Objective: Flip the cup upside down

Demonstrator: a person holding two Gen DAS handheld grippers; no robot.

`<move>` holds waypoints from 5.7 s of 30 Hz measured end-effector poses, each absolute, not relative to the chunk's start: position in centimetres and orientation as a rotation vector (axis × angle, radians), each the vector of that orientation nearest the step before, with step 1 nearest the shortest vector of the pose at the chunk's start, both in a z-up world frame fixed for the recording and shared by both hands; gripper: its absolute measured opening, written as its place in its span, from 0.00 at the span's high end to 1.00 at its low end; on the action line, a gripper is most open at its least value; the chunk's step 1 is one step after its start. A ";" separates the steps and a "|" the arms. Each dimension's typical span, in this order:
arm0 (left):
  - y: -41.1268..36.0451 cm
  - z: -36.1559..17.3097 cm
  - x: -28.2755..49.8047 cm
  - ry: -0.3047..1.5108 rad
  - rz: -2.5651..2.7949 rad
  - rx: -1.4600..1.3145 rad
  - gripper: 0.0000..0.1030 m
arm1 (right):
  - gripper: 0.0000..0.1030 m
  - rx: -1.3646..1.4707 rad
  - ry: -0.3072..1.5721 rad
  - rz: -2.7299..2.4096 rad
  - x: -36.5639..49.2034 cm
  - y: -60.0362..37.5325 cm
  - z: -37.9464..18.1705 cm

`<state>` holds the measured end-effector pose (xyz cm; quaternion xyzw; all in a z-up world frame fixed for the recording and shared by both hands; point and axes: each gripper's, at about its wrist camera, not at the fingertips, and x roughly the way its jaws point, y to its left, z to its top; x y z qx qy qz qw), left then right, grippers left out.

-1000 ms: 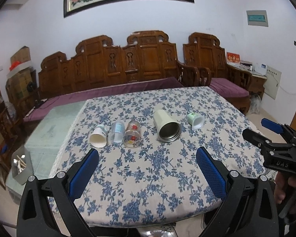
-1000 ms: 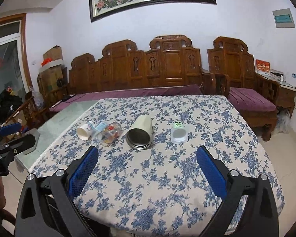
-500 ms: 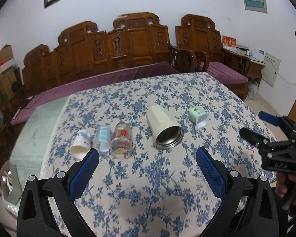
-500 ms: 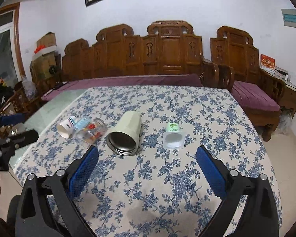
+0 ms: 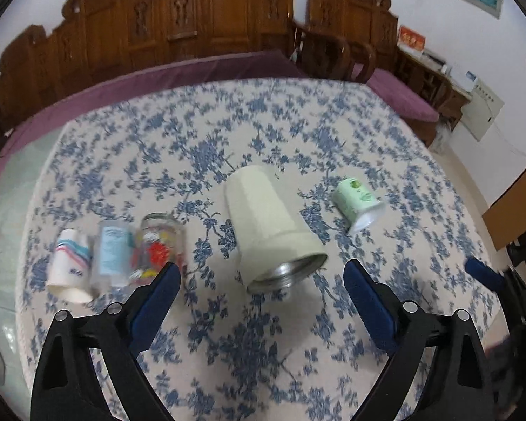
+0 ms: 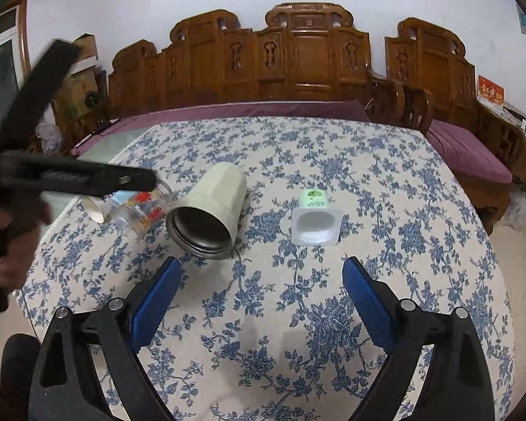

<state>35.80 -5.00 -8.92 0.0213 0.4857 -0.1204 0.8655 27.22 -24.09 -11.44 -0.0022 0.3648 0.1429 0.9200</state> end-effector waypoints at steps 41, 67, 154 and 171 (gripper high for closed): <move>-7.9 -15.7 44.7 1.342 -0.206 0.035 0.30 | 0.08 0.024 0.827 0.246 27.9 -27.0 -15.8; -8.6 -16.2 30.0 1.276 -0.291 0.035 0.30 | 0.08 0.024 0.793 0.150 21.5 -28.2 -12.6; 8.2 -9.9 16.9 0.815 -0.082 0.062 0.08 | 0.24 -0.082 0.959 0.403 28.0 -12.5 -13.4; 7.8 -9.7 16.7 0.809 -0.088 0.061 0.08 | 0.25 -0.193 0.846 0.421 23.6 -11.8 -13.9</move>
